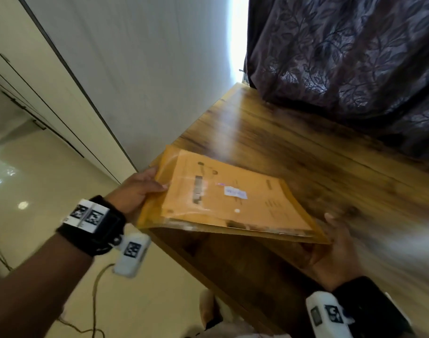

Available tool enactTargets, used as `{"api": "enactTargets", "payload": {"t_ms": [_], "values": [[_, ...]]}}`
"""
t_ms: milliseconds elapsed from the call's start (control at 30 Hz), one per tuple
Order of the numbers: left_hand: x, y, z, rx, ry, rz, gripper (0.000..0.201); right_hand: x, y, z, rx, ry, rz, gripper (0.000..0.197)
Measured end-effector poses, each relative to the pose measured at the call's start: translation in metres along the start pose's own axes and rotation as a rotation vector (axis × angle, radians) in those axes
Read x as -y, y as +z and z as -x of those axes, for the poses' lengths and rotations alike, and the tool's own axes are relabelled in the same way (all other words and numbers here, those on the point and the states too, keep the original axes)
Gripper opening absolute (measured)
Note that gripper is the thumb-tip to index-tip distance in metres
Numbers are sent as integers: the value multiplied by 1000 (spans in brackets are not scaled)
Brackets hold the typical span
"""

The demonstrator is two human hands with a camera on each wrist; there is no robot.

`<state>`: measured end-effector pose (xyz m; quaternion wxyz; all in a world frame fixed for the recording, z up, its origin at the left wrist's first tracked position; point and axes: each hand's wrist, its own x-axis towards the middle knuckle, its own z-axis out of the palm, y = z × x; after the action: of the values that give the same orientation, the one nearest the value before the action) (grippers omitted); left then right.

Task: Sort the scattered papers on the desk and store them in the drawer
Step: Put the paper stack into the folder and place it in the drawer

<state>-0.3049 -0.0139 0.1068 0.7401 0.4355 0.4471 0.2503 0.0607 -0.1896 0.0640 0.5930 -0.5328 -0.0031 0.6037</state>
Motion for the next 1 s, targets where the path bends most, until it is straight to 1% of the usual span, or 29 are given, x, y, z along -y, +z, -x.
{"api": "enactTargets", "payload": {"t_ms": [67,100,133,200,233,300,367,400,433,533,567,667,700,733,767,800,867,900,933,1000], "values": [[-14,-23,10,58,-74,-41,58,9,-5,-3,-10,66,58,71],[-20,-33,14,80,-121,-45,57,11,-4,-3,1,94,122,74],[-24,-42,17,95,-159,-32,57,10,0,-3,26,121,180,68],[-32,-59,25,83,-225,1,59,2,10,-4,66,142,294,36],[-35,-66,27,65,-267,-3,62,-4,13,-3,85,166,357,32],[-42,-80,31,4,-358,-36,61,-20,21,1,196,296,487,44],[-46,-93,32,-47,-452,14,41,-36,26,2,285,445,563,50],[-45,-98,32,-73,-484,31,33,-43,27,4,286,504,570,51],[-43,-99,32,-86,-504,38,30,-49,27,4,284,533,571,49],[-23,-102,28,-142,-536,-5,26,-61,21,0,274,535,591,47],[-15,-101,24,-163,-524,-27,29,-63,16,-3,256,531,569,45],[14,-108,7,-164,-532,-97,69,-68,-2,-10,158,487,530,37],[21,-105,2,-145,-525,-157,72,-69,-9,-12,134,472,539,37],[27,-102,-4,-129,-525,-220,71,-69,-13,-11,115,465,547,38],[30,-92,-9,-133,-525,-278,65,-70,-20,-11,100,464,541,38],[34,-83,-14,-160,-509,-332,54,-71,-25,-11,80,465,536,37],[44,-69,-28,-224,-449,-387,25,-75,-34,-12,33,446,534,35],[49,-62,-35,-241,-423,-403,19,-77,-38,-12,9,431,532,35],[54,-56,-42,-237,-408,-421,20,-79,-41,-11,-11,418,519,34],[60,-40,-54,-208,-426,-421,33,-82,-46,-10,-48,392,490,33]]}}
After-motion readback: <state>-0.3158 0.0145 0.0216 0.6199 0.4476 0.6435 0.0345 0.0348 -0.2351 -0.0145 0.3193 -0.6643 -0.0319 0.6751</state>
